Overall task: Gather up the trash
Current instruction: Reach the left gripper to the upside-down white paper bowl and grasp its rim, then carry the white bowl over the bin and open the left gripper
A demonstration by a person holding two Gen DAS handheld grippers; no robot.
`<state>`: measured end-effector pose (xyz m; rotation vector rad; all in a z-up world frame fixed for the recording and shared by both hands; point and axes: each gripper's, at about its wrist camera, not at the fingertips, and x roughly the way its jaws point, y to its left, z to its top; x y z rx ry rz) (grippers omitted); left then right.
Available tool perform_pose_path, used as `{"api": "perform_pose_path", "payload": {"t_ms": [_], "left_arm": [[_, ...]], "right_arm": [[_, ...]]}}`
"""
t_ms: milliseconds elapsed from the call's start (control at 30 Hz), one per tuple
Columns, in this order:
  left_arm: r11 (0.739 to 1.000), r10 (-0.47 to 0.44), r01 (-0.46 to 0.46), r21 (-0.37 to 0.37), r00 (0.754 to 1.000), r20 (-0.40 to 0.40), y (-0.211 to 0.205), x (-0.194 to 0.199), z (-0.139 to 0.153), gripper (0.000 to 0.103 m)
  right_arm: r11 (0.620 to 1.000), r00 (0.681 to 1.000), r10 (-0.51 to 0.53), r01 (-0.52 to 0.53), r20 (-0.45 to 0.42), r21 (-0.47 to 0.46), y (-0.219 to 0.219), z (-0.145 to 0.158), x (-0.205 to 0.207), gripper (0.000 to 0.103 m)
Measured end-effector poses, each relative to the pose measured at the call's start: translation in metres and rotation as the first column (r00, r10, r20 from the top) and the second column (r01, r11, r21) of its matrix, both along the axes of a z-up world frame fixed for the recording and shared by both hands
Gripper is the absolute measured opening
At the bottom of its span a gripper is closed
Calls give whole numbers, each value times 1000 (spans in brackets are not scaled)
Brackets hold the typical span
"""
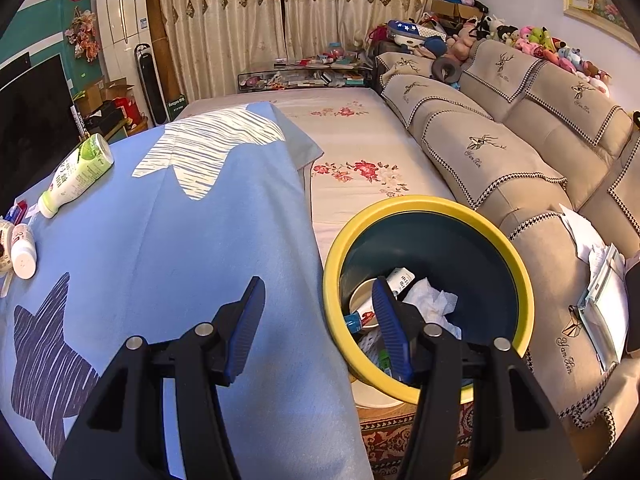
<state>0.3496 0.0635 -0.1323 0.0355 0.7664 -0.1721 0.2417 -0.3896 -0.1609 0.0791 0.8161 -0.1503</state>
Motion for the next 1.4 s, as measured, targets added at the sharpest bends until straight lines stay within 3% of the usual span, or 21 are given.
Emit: {"api": "perform_pose_path", "payload": {"t_ms": [67, 267, 500, 867, 1067, 1400], "left_arm": [[1000, 2, -2, -2, 1000, -3, 1, -4, 3, 6], [999, 12, -14, 29, 999, 53, -11, -26, 25, 6], [995, -21, 9, 95, 992, 126, -58, -61, 63, 6], [975, -208, 194, 104, 967, 147, -176, -75, 88, 6], [944, -329, 321, 83, 935, 132, -260, -70, 90, 6], [839, -545, 541, 63, 833, 95, -422, -68, 81, 6]], "right_arm": [[1000, 1000, -1, 1, 5, 6, 0, 1, -4, 53], [1000, 1000, -15, 15, 15, 27, -8, 0, -19, 53], [997, 998, -48, 46, 30, 60, -27, -1, -40, 53], [985, 986, -154, 148, 65, 89, -86, 2, -94, 53], [968, 971, -231, 223, 64, 112, -125, -4, -120, 53], [936, 945, -323, 311, 51, 165, -171, -21, -146, 53]]}}
